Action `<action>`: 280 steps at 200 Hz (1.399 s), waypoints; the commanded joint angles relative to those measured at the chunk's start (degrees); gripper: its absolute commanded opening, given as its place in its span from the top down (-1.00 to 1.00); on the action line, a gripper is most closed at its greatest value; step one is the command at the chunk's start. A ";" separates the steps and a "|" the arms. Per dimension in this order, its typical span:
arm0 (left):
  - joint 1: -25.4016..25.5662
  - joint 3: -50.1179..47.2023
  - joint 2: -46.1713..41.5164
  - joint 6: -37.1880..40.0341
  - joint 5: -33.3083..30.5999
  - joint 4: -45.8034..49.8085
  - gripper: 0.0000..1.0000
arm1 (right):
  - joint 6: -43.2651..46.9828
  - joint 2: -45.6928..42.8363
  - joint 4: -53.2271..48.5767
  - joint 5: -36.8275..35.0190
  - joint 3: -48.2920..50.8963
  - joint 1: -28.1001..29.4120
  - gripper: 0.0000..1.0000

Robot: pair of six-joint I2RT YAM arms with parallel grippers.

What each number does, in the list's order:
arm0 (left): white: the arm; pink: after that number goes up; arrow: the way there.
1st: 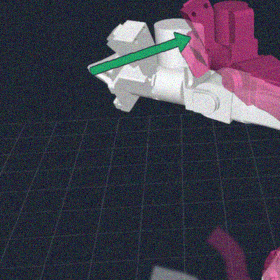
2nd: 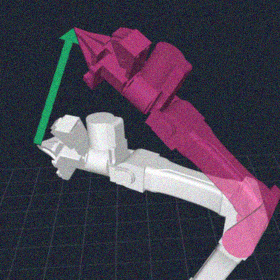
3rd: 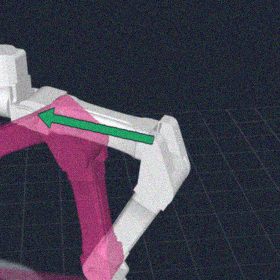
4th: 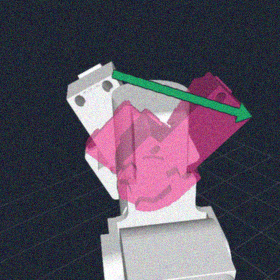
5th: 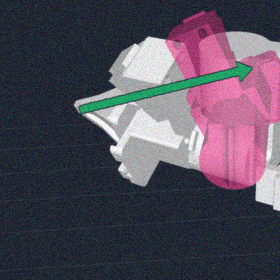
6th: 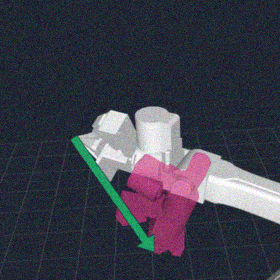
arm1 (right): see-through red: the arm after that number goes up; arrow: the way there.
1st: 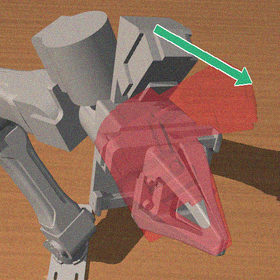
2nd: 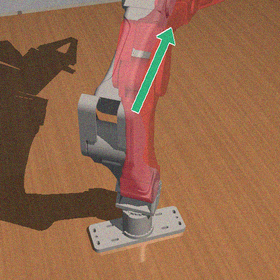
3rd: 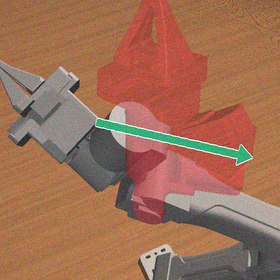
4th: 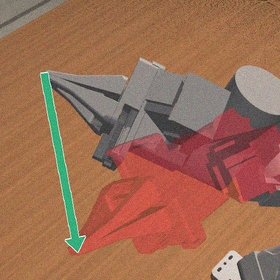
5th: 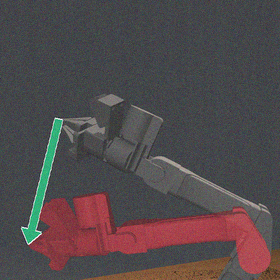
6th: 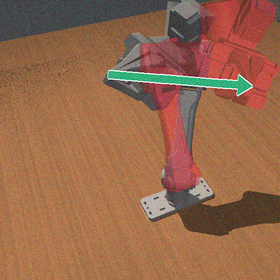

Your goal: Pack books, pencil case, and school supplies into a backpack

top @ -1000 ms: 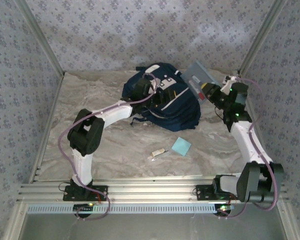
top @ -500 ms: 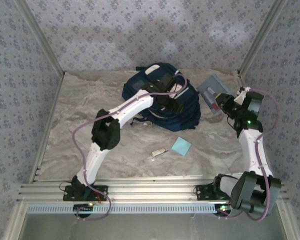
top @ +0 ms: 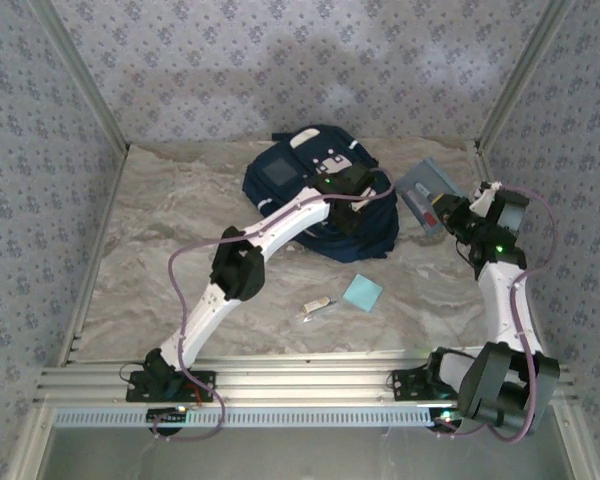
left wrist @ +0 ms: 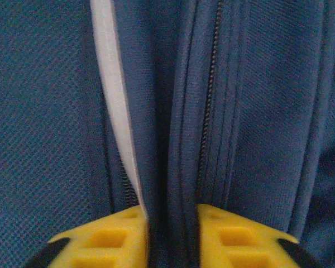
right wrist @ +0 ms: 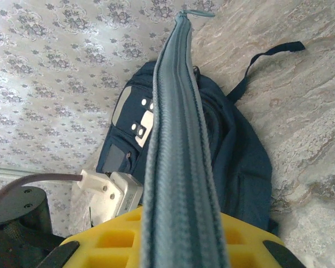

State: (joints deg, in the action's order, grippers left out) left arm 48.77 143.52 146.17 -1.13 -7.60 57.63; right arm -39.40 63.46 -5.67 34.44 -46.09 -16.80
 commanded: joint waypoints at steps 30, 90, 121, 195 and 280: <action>-0.72 2.48 -1.79 -0.16 -4.72 3.64 1.00 | -0.05 -2.02 -0.80 2.32 0.36 -0.77 1.00; -5.50 5.48 -11.45 -11.36 10.26 2.12 1.00 | 0.22 -5.04 -4.08 4.28 1.95 -1.31 1.00; -10.64 5.22 -13.69 -17.86 19.38 -1.53 1.00 | -0.31 -7.86 -5.86 4.78 2.71 -2.13 1.00; -15.68 6.15 -15.01 -26.65 35.96 -7.96 1.00 | -10.13 -5.47 11.71 0.40 9.93 9.22 1.00; -13.17 2.92 -17.20 -29.29 38.26 -9.38 1.00 | -15.42 27.35 37.74 -8.72 -1.90 27.91 1.00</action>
State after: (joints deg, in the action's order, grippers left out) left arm 34.92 146.41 135.31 -28.86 27.29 53.78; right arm -52.73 84.05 20.12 28.91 -41.50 7.60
